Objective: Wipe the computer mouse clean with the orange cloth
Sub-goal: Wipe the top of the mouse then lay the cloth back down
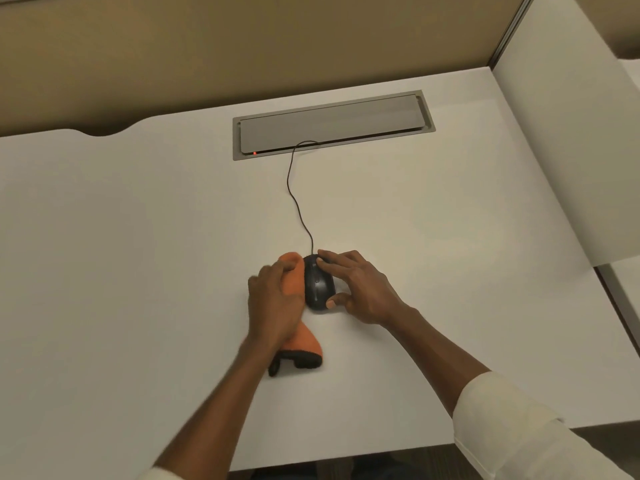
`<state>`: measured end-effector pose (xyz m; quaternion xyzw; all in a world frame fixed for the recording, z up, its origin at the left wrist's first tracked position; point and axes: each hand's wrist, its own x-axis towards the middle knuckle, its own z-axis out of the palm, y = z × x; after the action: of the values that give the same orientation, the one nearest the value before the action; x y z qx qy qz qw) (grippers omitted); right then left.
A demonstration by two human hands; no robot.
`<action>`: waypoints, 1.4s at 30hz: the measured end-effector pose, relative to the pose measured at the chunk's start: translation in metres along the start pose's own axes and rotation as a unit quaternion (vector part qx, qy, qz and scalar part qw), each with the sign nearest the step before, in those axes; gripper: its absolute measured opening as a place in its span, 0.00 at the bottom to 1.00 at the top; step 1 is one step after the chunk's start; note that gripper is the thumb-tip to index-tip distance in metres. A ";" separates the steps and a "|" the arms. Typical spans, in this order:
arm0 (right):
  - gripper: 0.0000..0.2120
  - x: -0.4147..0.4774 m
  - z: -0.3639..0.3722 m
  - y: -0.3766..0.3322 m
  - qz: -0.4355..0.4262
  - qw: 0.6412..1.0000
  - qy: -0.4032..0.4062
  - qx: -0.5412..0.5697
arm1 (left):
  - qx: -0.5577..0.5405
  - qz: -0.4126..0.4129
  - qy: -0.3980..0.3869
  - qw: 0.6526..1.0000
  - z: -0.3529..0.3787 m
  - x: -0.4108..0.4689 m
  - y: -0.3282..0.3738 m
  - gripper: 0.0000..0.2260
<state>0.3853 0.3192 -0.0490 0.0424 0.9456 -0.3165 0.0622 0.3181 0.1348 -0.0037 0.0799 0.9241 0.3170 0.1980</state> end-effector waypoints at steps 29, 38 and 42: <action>0.39 0.002 0.000 0.000 0.004 1.000 -0.007 -0.015 | -0.037 -0.036 -0.009 0.999 -0.005 0.019 0.008 0.31; 0.38 0.000 0.000 0.000 0.001 1.000 -0.004 -0.010 | -0.074 -0.064 0.039 0.994 0.013 -0.030 -0.009 0.32; 0.39 0.000 0.000 0.000 0.004 1.000 -0.006 -0.006 | -0.077 -0.054 0.064 0.993 0.015 -0.016 -0.006 0.27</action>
<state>0.3856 0.3186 -0.0491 0.0443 0.9471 -0.3103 0.0690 0.3386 0.1339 -0.0132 -0.0065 0.9105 0.3808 0.1611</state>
